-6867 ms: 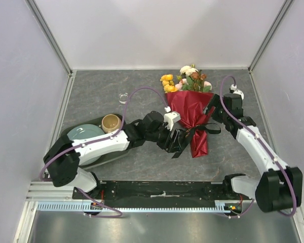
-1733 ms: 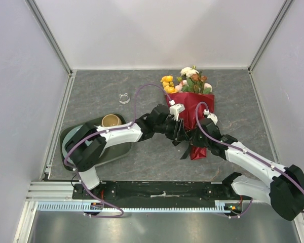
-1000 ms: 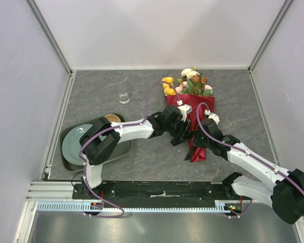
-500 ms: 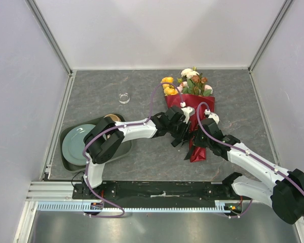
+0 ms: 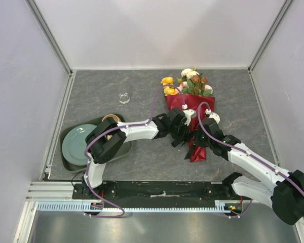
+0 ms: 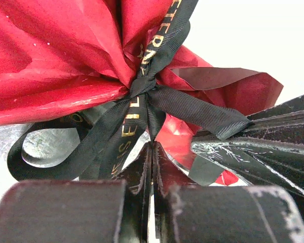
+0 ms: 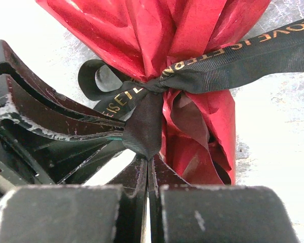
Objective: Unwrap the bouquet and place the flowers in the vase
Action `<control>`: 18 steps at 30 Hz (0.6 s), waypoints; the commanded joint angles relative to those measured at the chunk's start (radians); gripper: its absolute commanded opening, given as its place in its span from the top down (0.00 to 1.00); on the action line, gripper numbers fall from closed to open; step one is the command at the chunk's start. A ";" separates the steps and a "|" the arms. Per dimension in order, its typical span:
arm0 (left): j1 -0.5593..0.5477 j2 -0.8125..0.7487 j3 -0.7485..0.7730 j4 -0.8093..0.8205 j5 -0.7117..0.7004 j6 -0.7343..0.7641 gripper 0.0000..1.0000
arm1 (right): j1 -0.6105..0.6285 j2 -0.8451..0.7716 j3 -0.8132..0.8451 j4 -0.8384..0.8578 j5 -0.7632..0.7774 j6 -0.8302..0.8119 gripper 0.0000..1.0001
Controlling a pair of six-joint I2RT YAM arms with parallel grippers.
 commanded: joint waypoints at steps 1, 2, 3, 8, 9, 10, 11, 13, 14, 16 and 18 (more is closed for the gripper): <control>-0.002 -0.028 0.034 -0.003 -0.027 0.021 0.98 | -0.006 -0.010 0.025 0.020 0.050 0.008 1.00; -0.004 -0.051 0.025 -0.001 -0.032 0.018 0.98 | -0.009 -0.010 0.027 0.012 0.067 0.009 1.00; -0.004 -0.062 0.021 -0.001 -0.032 0.016 0.98 | -0.014 -0.010 0.030 0.008 0.086 0.020 1.00; -0.004 -0.134 -0.038 0.019 0.008 -0.013 0.98 | -0.098 -0.014 0.035 -0.012 0.163 0.024 1.00; -0.004 -0.161 -0.050 0.023 0.019 -0.019 0.98 | -0.117 -0.014 0.033 -0.012 0.161 0.011 1.00; -0.004 -0.175 -0.079 0.037 0.022 -0.031 0.98 | -0.153 -0.016 0.035 -0.012 0.153 0.002 1.00; -0.004 -0.206 -0.094 0.042 0.030 -0.036 0.98 | -0.172 -0.016 0.036 -0.011 0.147 -0.011 1.00; -0.002 -0.235 -0.131 0.052 0.034 -0.048 0.98 | -0.230 -0.016 0.051 -0.011 0.132 -0.048 1.00; -0.004 -0.247 -0.140 0.055 0.034 -0.052 0.98 | -0.249 -0.014 0.056 -0.011 0.111 -0.058 1.00; -0.002 -0.286 -0.165 0.055 0.033 -0.058 0.98 | -0.288 -0.013 0.078 -0.011 0.101 -0.084 1.00; -0.002 -0.333 -0.185 0.055 0.039 -0.064 0.98 | -0.307 -0.007 0.097 -0.011 0.080 -0.098 1.00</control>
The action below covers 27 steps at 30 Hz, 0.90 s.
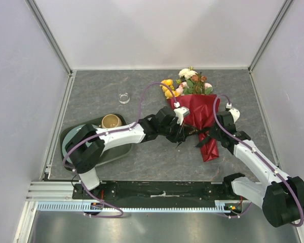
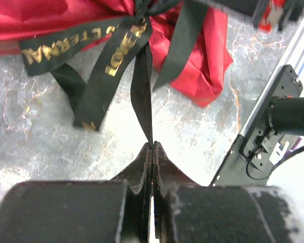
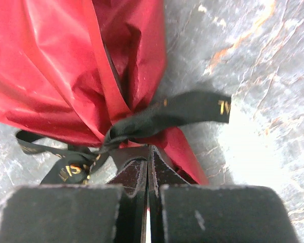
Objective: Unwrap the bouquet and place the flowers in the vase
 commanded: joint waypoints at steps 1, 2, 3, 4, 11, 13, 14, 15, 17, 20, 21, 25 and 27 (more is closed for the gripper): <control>-0.004 -0.124 -0.064 0.041 0.032 -0.045 0.98 | -0.053 -0.004 0.083 0.018 -0.030 -0.067 1.00; -0.004 -0.152 -0.081 0.041 0.029 -0.048 0.98 | -0.057 0.003 0.088 0.017 -0.041 -0.070 1.00; -0.002 -0.175 -0.097 0.041 0.026 -0.051 0.98 | -0.057 0.007 0.097 0.020 -0.042 -0.074 1.00; -0.004 -0.230 -0.135 0.041 0.023 -0.055 0.98 | -0.062 0.010 0.098 0.021 -0.042 -0.078 1.00; -0.002 -0.501 -0.304 -0.026 -0.078 -0.098 0.98 | -0.086 0.036 0.115 0.030 -0.059 -0.103 1.00; -0.004 -0.569 -0.344 -0.092 -0.132 -0.106 0.98 | -0.094 0.035 0.123 0.030 -0.058 -0.107 1.00; -0.004 -0.644 -0.354 -0.113 -0.188 -0.109 0.98 | -0.097 0.033 0.124 0.029 -0.053 -0.112 1.00; -0.002 -0.676 -0.362 -0.133 -0.214 -0.112 0.98 | -0.105 0.033 0.129 0.029 -0.050 -0.118 1.00; -0.002 -0.779 -0.384 -0.196 -0.271 -0.129 0.98 | -0.117 0.035 0.134 0.029 -0.047 -0.127 1.00; -0.002 -0.874 -0.407 -0.273 -0.377 -0.161 0.98 | -0.142 0.042 0.151 0.024 -0.050 -0.144 1.00; -0.004 -0.938 -0.413 -0.290 -0.394 -0.164 0.98 | -0.152 0.044 0.160 0.021 -0.050 -0.149 1.00; -0.002 -1.086 -0.396 -0.393 -0.492 -0.171 0.98 | -0.175 0.039 0.174 0.012 -0.050 -0.150 1.00; -0.001 -1.130 -0.382 -0.429 -0.521 -0.155 0.98 | -0.185 0.041 0.177 0.013 -0.053 -0.149 1.00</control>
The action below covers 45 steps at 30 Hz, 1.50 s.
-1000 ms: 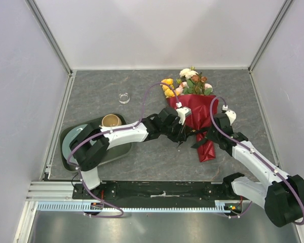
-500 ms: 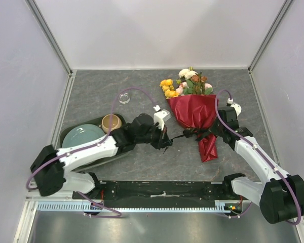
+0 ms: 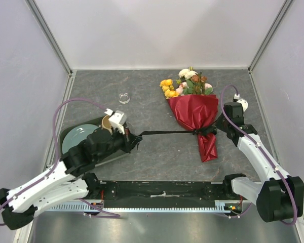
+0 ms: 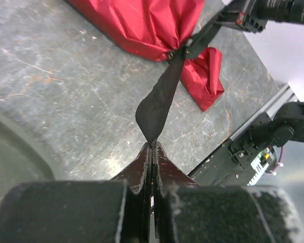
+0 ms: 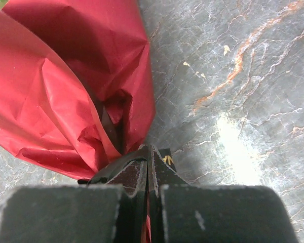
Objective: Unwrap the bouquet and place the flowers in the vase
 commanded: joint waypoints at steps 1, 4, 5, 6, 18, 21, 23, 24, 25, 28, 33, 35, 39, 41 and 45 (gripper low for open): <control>-0.002 -0.117 0.049 -0.118 -0.136 0.000 0.98 | -0.025 0.000 0.052 0.008 0.006 -0.017 1.00; 0.000 -0.122 0.139 -0.207 -0.154 0.063 0.98 | -0.033 0.001 0.058 0.004 0.007 -0.017 1.00; -0.002 -0.117 0.164 -0.240 -0.188 0.071 0.98 | -0.035 0.000 0.058 0.002 0.008 -0.019 1.00; 0.000 -0.119 0.201 -0.279 -0.200 0.089 0.98 | -0.041 -0.002 0.059 0.000 0.012 -0.020 1.00; 0.000 -0.130 0.287 -0.388 -0.263 0.174 0.98 | -0.087 -0.013 0.084 -0.021 0.054 -0.025 1.00; 0.000 -0.100 0.265 -0.379 -0.214 0.167 0.98 | -0.088 -0.022 0.104 -0.038 0.076 -0.031 1.00; 0.000 -0.105 0.271 -0.405 -0.254 0.151 0.98 | -0.090 -0.039 0.122 -0.055 0.106 -0.032 1.00; 0.000 -0.117 0.276 -0.406 -0.266 0.150 0.98 | -0.088 -0.040 0.128 -0.058 0.107 -0.035 1.00; 0.000 -0.151 0.275 -0.405 -0.277 0.149 0.98 | -0.090 -0.043 0.133 -0.065 0.107 -0.036 1.00; 0.000 -0.194 0.264 -0.388 -0.268 0.151 0.98 | -0.090 -0.043 0.151 -0.081 0.103 -0.037 1.00; -0.002 -0.156 0.181 -0.321 -0.182 0.103 0.98 | -0.088 -0.117 0.203 -0.107 0.043 -0.036 1.00; 0.000 -0.131 0.120 -0.278 -0.130 0.088 0.98 | -0.090 -0.141 0.255 -0.130 0.044 -0.040 1.00; 0.000 -0.093 0.063 -0.213 -0.097 0.065 0.98 | -0.090 -0.181 0.387 -0.211 0.110 -0.045 1.00; -0.002 -0.077 0.054 -0.202 -0.100 0.065 0.98 | -0.090 -0.187 0.468 -0.230 0.150 -0.046 1.00; -0.002 -0.056 0.051 -0.198 -0.091 0.072 0.98 | -0.088 -0.219 0.576 -0.269 0.210 -0.045 1.00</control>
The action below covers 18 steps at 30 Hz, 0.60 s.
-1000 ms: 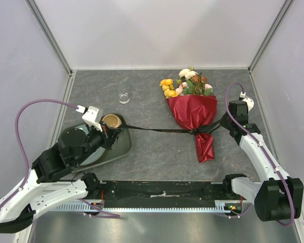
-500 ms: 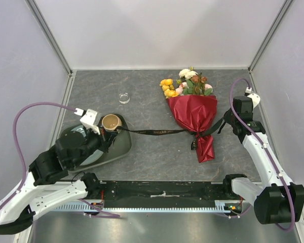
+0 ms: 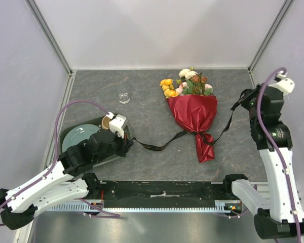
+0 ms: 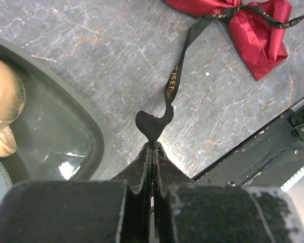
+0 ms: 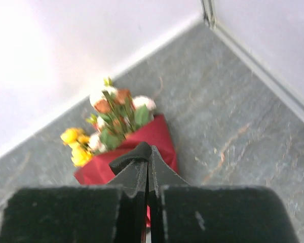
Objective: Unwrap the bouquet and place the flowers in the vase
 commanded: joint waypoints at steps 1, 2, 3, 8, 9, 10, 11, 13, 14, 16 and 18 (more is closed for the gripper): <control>0.000 -0.002 0.008 0.086 0.034 -0.025 0.98 | -0.002 -0.045 0.127 -0.055 0.111 -0.026 1.00; -0.002 0.001 0.005 0.086 0.037 -0.025 0.98 | -0.004 -0.048 0.159 -0.061 0.163 -0.032 1.00; -0.002 0.001 0.003 0.087 0.042 -0.024 0.98 | -0.004 -0.053 0.173 -0.070 0.189 -0.039 1.00; 0.000 -0.011 -0.014 0.092 0.051 -0.028 0.98 | -0.004 -0.037 0.236 -0.044 0.349 -0.073 1.00; -0.002 -0.011 -0.015 0.092 0.059 -0.027 0.98 | -0.004 -0.021 0.244 -0.036 0.381 -0.070 1.00; -0.002 -0.010 -0.011 0.092 0.062 -0.024 0.98 | -0.004 -0.011 0.245 -0.023 0.392 -0.064 1.00; 0.000 -0.008 -0.008 0.089 0.065 -0.022 0.98 | -0.002 0.001 0.242 -0.004 0.398 -0.064 1.00; 0.000 -0.002 0.000 0.077 0.065 -0.021 0.98 | -0.002 0.048 0.244 0.040 0.421 -0.056 1.00; -0.002 0.003 0.005 0.073 0.066 -0.018 0.98 | -0.004 0.091 0.251 0.048 0.430 -0.046 1.00; 0.000 0.012 0.009 0.072 0.077 -0.015 0.98 | -0.005 0.128 0.247 0.075 0.453 -0.041 1.00; -0.002 0.032 0.011 0.072 0.082 -0.022 0.98 | -0.004 0.168 0.226 0.132 0.471 -0.049 1.00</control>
